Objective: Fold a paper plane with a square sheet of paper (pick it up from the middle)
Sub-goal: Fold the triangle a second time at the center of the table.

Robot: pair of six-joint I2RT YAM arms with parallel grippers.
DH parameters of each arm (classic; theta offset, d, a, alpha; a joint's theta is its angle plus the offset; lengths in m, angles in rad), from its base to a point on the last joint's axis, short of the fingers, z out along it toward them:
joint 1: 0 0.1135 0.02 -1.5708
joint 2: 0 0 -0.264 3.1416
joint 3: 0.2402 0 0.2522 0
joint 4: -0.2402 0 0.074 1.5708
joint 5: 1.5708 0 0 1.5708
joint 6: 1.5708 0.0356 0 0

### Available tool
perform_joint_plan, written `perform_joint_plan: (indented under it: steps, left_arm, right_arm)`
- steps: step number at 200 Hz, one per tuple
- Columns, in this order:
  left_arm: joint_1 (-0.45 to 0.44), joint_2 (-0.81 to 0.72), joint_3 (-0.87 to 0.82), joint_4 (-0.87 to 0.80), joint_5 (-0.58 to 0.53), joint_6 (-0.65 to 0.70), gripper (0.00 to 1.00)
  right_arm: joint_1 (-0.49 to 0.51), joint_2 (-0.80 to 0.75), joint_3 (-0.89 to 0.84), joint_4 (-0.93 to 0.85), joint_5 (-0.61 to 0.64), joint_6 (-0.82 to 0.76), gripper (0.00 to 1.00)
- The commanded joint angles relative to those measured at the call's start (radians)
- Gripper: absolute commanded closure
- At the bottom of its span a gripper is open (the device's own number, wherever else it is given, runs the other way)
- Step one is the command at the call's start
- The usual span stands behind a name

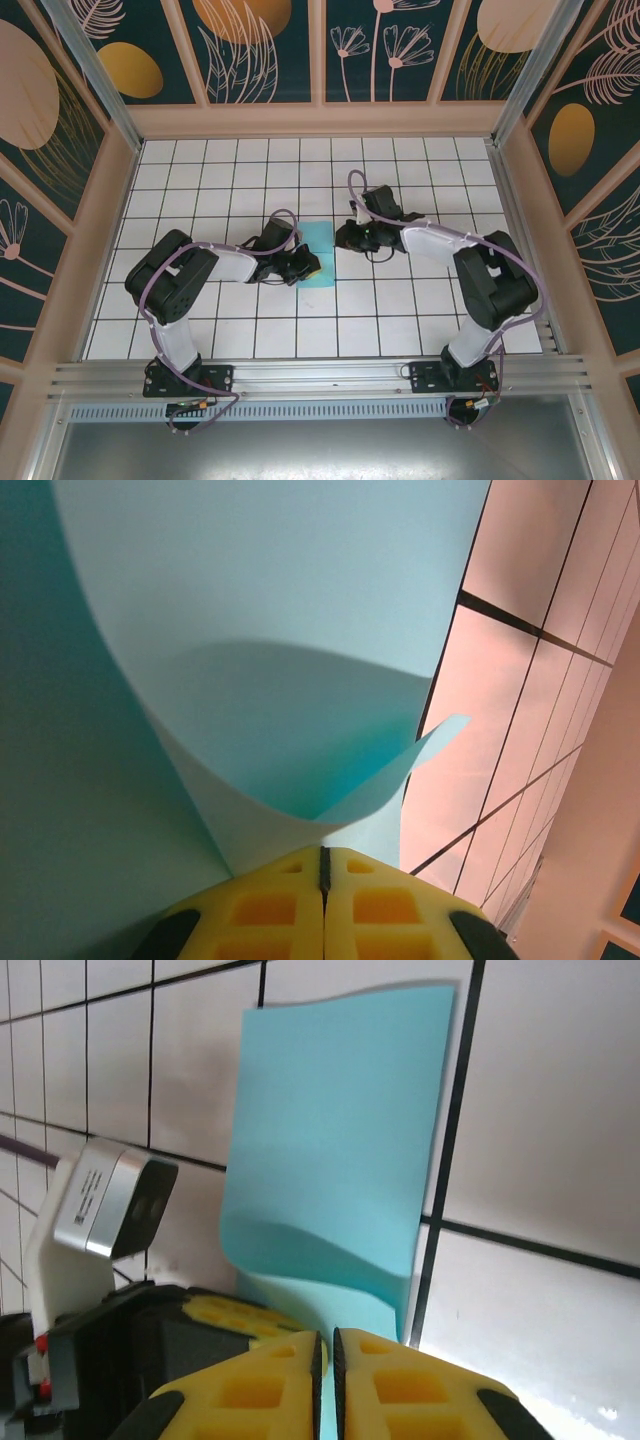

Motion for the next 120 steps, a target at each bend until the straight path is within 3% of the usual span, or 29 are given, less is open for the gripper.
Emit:
perform_joint_plan:
  steps: [1,48,120]
  left_arm:
    - [0.003,0.022,-0.033,-0.127,-0.098,-0.025,0.93]
    - [0.004,0.013,-0.055,-0.091,-0.105,-0.053,0.93]
    - [0.003,0.009,-0.063,-0.075,-0.112,-0.079,0.95]
  right_arm:
    - [0.037,-0.042,-0.052,-0.01,-0.005,0.032,0.91]
    - [0.108,-0.004,-0.078,0.006,-0.036,0.049,0.95]
    - [0.132,0.053,-0.072,0.0,-0.038,0.026,1.0]
